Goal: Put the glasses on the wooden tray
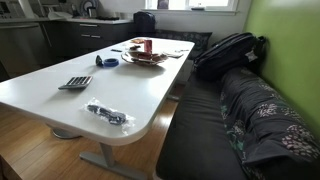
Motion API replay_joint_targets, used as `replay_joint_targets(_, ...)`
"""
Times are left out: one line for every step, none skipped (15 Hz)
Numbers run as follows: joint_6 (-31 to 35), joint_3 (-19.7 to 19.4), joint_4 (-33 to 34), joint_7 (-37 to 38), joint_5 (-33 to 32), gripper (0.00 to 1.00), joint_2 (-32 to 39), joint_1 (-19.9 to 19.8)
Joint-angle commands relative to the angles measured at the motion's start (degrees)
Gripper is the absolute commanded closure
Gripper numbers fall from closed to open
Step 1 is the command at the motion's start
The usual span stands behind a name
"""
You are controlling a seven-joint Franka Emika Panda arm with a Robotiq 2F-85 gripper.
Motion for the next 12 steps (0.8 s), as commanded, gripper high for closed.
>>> replay_joint_targets(-0.2,-0.6,0.1,0.4,-0.3,0.00,0.1,0.8)
replay_joint_targets(-0.2,-0.6,0.1,0.4,-0.3,0.00,0.1,0.8)
replay_joint_targets(-0.2,-0.6,0.1,0.4,-0.3,0.00,0.1,0.8)
replay_joint_targets(0.6,-0.4,1.3,2.0,1.2,0.00,2.9,0.7)
replay_joint_targets(1.6,0.1,2.3,4.4,2.0,0.00,5.6,0.2)
replay_joint_targets(4.5,0.0,2.8,5.1,2.7,0.00,8.2,0.4)
replay_joint_targets(7.5,-0.3,3.2,5.5,3.8,0.00,10.2,0.6)
replay_joint_targets(10.7,-0.3,3.5,6.4,4.5,0.00,12.3,0.6)
replay_joint_targets(14.4,-0.2,4.2,6.1,5.4,0.00,14.9,1.1)
replay_joint_targets(17.6,0.5,5.5,5.8,5.2,0.00,18.2,1.7)
replay_joint_targets(20.2,1.9,7.4,5.6,4.2,0.00,22.0,2.6)
replay_joint_targets(21.5,3.2,9.5,6.0,2.3,0.00,25.3,3.2)
